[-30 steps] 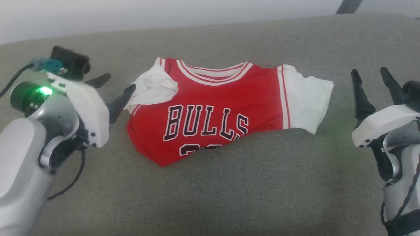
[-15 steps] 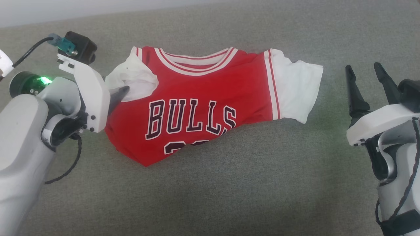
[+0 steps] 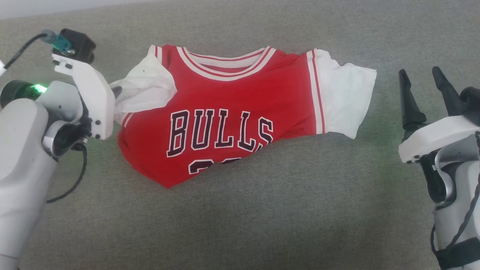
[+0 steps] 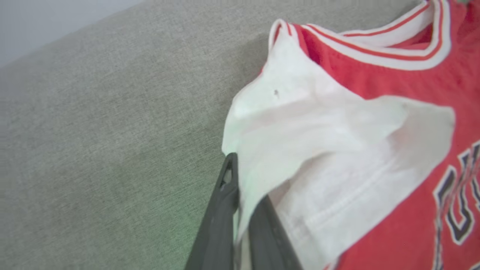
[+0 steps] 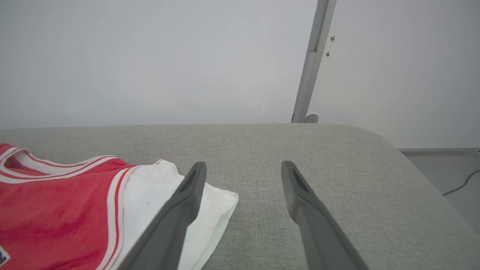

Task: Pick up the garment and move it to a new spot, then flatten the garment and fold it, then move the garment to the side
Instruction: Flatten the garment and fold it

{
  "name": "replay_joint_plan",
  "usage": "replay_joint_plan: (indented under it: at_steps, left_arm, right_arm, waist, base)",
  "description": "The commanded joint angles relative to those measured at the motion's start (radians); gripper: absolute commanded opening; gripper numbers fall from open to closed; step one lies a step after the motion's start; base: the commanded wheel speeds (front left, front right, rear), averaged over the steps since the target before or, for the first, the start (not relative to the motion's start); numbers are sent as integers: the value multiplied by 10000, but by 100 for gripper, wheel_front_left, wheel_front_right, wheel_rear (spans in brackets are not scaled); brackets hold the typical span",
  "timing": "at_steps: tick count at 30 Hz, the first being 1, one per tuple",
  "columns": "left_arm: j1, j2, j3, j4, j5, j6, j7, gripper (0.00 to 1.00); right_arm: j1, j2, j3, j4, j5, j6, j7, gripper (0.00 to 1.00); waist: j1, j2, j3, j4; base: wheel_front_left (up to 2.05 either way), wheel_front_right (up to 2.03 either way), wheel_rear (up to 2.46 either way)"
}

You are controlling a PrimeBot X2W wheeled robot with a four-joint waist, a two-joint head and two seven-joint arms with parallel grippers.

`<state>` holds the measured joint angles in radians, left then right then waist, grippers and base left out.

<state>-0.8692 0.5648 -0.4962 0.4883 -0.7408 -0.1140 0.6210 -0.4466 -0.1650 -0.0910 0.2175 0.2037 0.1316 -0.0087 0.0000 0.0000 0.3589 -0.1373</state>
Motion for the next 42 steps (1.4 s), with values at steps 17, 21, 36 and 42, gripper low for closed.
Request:
replay_joint_plan:
  at_steps: [17,21,36,42]
  left_arm:
    - [383,789,1544,1085,-799,1170,-1065,0]
    - [561,794,1735,1593,-1027,1081,-1307,4]
    - [442,973,1373,2070,-814,650,-1039,100]
    - [477,1114,1124,1201,-783,668,-569,100]
  right_arm:
    - [65,-12,-144,-239,-100,-18,261,100]
    - [90,-56,-163,-308,-87,-18,323,100]
    - [292,-46,-155,-423,-153,-18,421,100]
    - [358,-15,-166,-441,-140,-18,376,100]
  waist:
    - [0,0,142,308]
    - [0,0,189,325]
    - [0,0,-27,473]
    - [0,0,-157,503]
  base:
    - [0,0,0]
    - [0,0,0]
    - [0,0,0]
    - [0,0,0]
